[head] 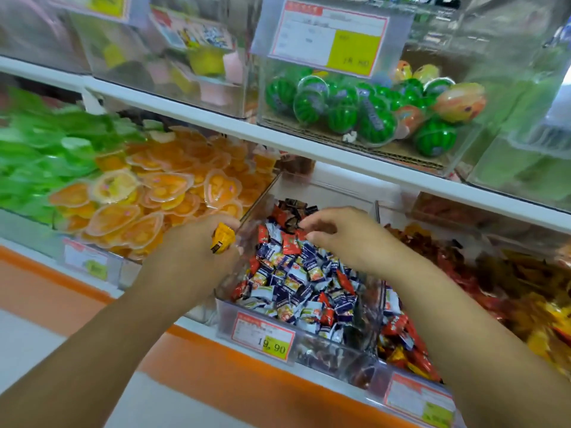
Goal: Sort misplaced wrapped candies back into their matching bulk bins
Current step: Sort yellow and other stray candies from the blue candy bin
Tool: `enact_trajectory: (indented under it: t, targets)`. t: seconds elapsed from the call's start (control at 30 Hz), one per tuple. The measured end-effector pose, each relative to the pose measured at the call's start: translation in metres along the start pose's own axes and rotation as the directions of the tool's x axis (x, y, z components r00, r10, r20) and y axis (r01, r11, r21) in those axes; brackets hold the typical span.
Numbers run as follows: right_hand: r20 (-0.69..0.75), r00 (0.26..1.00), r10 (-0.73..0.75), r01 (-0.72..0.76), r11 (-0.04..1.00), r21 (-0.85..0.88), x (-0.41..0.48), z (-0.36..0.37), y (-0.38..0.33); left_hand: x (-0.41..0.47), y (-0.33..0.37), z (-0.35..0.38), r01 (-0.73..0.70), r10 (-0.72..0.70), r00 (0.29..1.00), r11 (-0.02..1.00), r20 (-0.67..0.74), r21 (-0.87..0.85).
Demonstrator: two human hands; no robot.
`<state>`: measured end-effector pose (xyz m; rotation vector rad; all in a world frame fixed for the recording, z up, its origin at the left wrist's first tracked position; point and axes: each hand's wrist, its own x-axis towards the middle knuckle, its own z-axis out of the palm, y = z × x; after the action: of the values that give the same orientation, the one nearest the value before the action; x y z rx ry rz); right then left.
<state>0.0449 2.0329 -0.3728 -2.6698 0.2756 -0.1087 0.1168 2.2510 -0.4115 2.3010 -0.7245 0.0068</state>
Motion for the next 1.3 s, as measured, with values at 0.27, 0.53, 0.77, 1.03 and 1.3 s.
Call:
enact_trajectory:
  t: [0.27, 0.53, 0.77, 1.03, 1.3]
  targets:
    - [0.115, 0.991, 0.064, -0.023, 0.944, -0.329, 0.062, 0.047, -0.006, 0.002, 0.000, -0.003, 0.030, -0.031, 0.999, 0.998, 0.027, 0.055]
    - [0.104, 0.994, 0.030, -0.010, 0.982, -0.189, 0.069, 0.064, -0.023, 0.004, -0.001, -0.003, 0.049, -0.051, 0.998, 0.998, 0.040, 0.049]
    - [0.008, 0.998, 0.054, -0.054, 0.998, -0.025, 0.049, 0.061, -0.024, 0.002, 0.002, -0.002, 0.030, -0.030, 1.000, 0.999, 0.005, 0.041]
    - [-0.313, 0.928, 0.202, -0.221, 0.975, -0.024, -0.031, -0.037, 0.023, -0.001, 0.015, 0.007, -0.059, 0.057, 0.996, 0.998, -0.069, -0.029]
    - [-0.367, 0.869, 0.331, -0.368, 0.929, -0.032, -0.051, -0.047, 0.058, -0.005, 0.021, 0.005, -0.074, 0.071, 0.995, 0.996, -0.070, -0.042]
